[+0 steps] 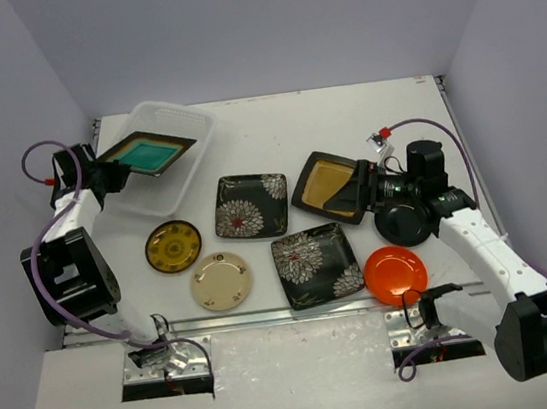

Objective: Place the plates into the plastic bin on the countertop

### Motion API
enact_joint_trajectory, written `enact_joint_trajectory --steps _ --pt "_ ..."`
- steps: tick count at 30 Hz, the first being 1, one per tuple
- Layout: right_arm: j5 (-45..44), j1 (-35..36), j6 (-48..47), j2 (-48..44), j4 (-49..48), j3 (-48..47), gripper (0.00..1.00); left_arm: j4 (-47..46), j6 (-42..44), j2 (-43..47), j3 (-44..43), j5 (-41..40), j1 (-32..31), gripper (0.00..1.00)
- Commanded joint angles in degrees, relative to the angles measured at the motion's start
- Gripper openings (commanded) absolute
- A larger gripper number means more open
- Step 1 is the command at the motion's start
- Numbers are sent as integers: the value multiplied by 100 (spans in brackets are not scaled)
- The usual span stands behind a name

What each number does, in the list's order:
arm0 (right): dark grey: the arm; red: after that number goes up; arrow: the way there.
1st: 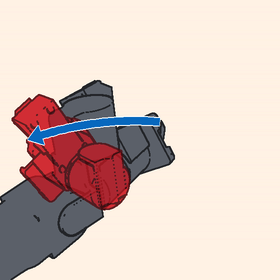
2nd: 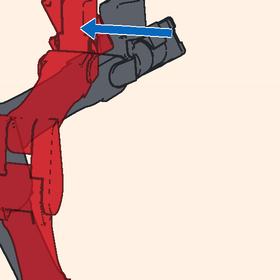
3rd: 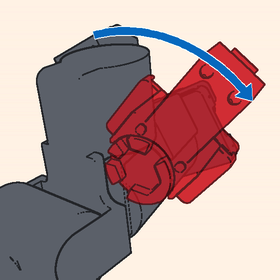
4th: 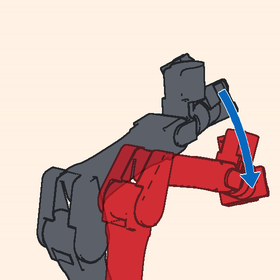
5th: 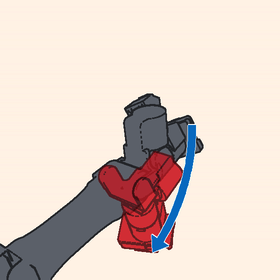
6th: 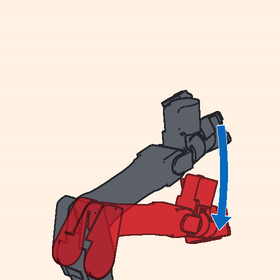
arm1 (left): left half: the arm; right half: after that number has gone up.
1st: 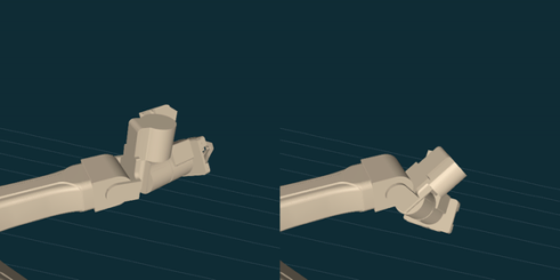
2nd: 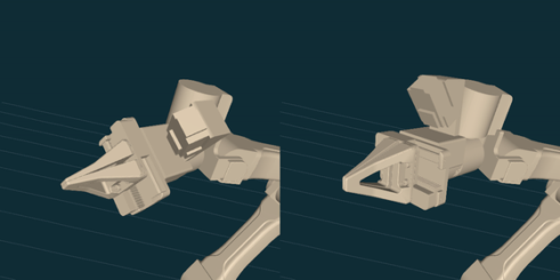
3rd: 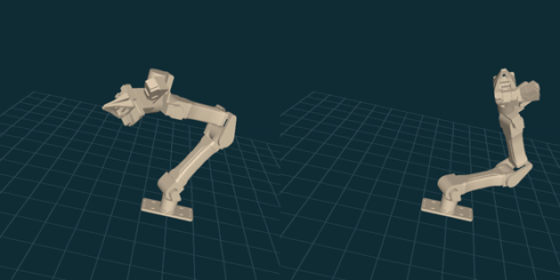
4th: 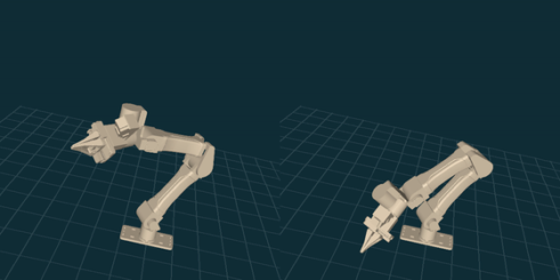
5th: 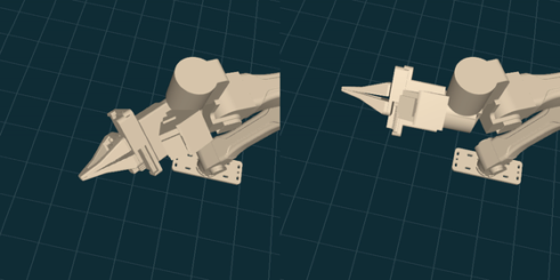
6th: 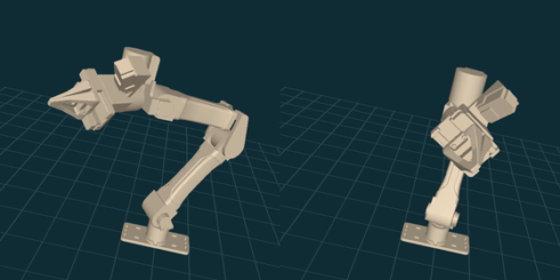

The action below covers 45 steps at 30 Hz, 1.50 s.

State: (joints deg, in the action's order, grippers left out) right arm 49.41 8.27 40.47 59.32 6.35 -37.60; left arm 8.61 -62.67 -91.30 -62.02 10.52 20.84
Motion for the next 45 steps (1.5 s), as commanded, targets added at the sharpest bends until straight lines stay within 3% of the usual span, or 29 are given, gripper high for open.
enact_joint_trajectory --steps 1,9,12,13,14,17,19,24,31,35,38,42,45 --pt "-66 -1 -54 -263 -207 211 99 -1418 -466 -73 -1006 -202 -338 0" --pt "-25 -1 -144 -488 -87 280 99 -1277 -413 -870 -1309 -346 -455 0" --pt "-28 -1 -145 -547 -80 290 99 -1282 -342 -1000 -1356 -325 -512 7" --pt "-36 -1 -145 -571 -73 306 99 -1273 -324 -1057 -1357 -359 -529 22" --pt "-37 7 -145 -571 -81 324 99 -1247 -281 -1083 -1374 -411 -547 44" --pt "-80 4 -187 -571 -77 401 99 -1115 -211 -1046 -1360 -509 -590 69" --pt "-212 -1 -256 -541 -27 445 99 -943 13 -949 -1410 -571 -625 99" --pt "-1227 -1 -558 -341 539 304 99 731 486 -693 -1916 -885 -643 100" --pt "-2518 8 -748 161 1524 -357 99 1189 979 -308 -1336 -515 -524 100" --pt "-3188 -2 -619 206 1569 -455 99 1207 1247 -22 -1094 -157 -476 100" --pt "-3740 -97 -584 529 1527 -704 99 915 1706 845 -765 273 -576 100" --pt "-3560 -494 -104 1205 1450 -778 99 992 2571 2054 -415 560 -1065 100" --pt "-3180 -743 56 1453 659 -516 99 914 3078 3082 327 832 -1477 100"
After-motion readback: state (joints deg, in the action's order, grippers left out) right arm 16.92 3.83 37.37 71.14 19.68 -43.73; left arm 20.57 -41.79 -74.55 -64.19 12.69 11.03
